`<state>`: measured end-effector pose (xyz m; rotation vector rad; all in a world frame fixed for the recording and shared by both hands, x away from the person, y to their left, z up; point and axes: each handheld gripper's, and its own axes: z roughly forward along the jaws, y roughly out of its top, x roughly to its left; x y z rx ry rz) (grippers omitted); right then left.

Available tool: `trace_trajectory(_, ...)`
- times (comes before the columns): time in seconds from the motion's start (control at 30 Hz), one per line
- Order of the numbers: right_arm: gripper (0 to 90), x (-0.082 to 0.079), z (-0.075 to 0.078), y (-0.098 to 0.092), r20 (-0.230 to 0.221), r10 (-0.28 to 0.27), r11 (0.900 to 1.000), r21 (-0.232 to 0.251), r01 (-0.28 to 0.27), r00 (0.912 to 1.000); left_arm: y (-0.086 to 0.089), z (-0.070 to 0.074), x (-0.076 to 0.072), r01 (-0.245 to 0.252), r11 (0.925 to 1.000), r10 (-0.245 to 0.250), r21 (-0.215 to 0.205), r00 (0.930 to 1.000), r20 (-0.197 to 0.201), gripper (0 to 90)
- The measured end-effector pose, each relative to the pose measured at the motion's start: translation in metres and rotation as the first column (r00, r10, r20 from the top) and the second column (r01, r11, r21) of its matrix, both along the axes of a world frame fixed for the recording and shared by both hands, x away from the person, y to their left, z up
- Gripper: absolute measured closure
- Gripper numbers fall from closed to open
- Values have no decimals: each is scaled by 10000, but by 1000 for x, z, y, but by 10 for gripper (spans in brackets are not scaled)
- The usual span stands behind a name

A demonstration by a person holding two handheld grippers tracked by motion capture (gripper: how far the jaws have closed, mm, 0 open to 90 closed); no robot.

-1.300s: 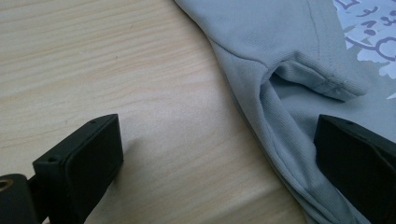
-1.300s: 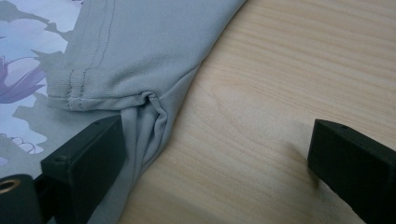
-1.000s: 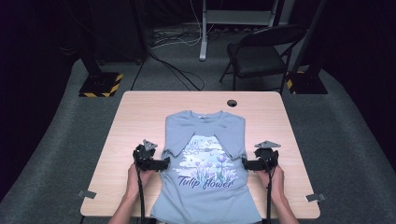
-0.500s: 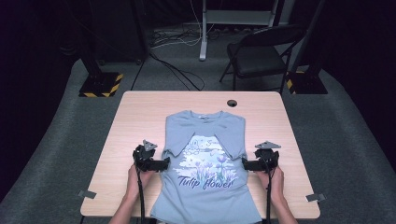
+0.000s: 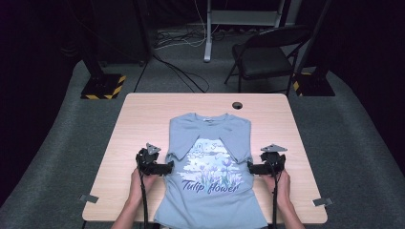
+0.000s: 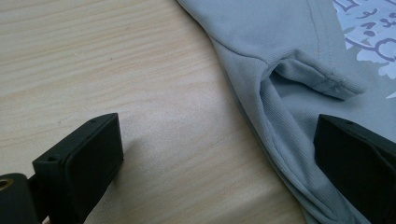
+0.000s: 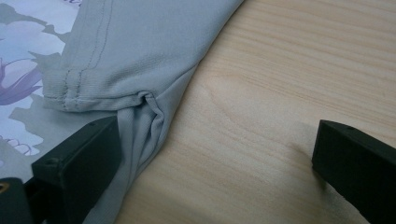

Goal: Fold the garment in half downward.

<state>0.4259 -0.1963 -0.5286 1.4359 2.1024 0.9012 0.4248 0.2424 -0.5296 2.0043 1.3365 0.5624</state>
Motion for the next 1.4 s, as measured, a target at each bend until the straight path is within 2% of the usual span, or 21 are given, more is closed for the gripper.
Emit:
trace_trajectory(0.57, 13, -4, 0, 0, 25, 123, 9999, -27, -123, 9999, -1, 0, -5, -50, 10000, 50, -3, 10000, 4, 21)
trace_trajectory(1.4, 13, -18, 0, -2, 18, 360, 9993, -30, -360, 9993, 0, -1, -25, 140, 9999, -140, -19, 9999, 9, 22)
